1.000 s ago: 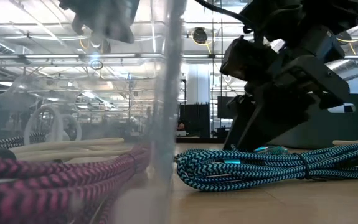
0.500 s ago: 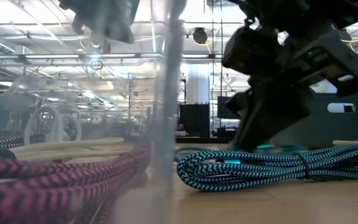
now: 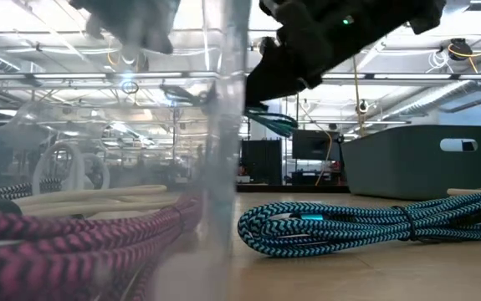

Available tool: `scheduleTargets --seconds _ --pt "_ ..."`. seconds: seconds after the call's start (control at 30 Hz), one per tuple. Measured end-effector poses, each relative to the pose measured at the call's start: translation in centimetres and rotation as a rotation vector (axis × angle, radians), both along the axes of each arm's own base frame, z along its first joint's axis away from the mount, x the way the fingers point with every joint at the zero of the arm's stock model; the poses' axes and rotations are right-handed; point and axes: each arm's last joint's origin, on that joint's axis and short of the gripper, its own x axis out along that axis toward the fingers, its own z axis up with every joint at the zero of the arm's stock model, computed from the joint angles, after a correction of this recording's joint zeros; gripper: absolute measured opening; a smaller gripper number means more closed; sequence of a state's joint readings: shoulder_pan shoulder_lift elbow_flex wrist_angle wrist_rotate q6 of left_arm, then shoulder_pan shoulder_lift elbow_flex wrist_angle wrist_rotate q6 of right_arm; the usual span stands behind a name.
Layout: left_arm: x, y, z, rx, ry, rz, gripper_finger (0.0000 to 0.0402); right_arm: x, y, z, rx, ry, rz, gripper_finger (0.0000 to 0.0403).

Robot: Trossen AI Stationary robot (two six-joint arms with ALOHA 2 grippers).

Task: Pick & Place USB Port
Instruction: Put the top blue charger cable into the transparent bin

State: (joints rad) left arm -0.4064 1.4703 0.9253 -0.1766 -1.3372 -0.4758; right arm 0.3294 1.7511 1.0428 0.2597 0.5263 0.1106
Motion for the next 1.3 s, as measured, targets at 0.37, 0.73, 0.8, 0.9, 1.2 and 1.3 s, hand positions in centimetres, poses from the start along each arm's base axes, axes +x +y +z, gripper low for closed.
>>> scheduleTargets --seconds 0.37,0.73,0.8,0.9,1.2,1.3 --pt "-7.0 0.0 1.8 -0.045 -0.222 0.046 0.0026 1.1 1.0 2.4 0.176 -0.163 0.491 0.0006" --pt "-7.2 0.3 1.7 -0.069 -0.23 0.057 0.0026 2.0 1.9 5.1 0.144 0.095 0.873 0.0005" --pt "-7.1 0.4 1.7 -0.072 -0.227 0.059 0.0026 2.0 2.1 5.7 0.095 0.12 0.963 0.0005" --pt "-7.1 0.5 1.7 -0.076 -0.221 0.064 0.0026 2.0 2.5 6.5 0.018 0.064 1.097 0.0005" --pt "-6.9 0.8 1.6 -0.091 -0.196 0.072 0.0026 1.5 3.1 6.9 -0.086 -0.143 1.53 0.0005" --pt "-6.9 0.8 1.6 -0.092 -0.196 0.072 0.0026 1.5 2.9 6.8 -0.079 -0.15 1.554 0.0005"
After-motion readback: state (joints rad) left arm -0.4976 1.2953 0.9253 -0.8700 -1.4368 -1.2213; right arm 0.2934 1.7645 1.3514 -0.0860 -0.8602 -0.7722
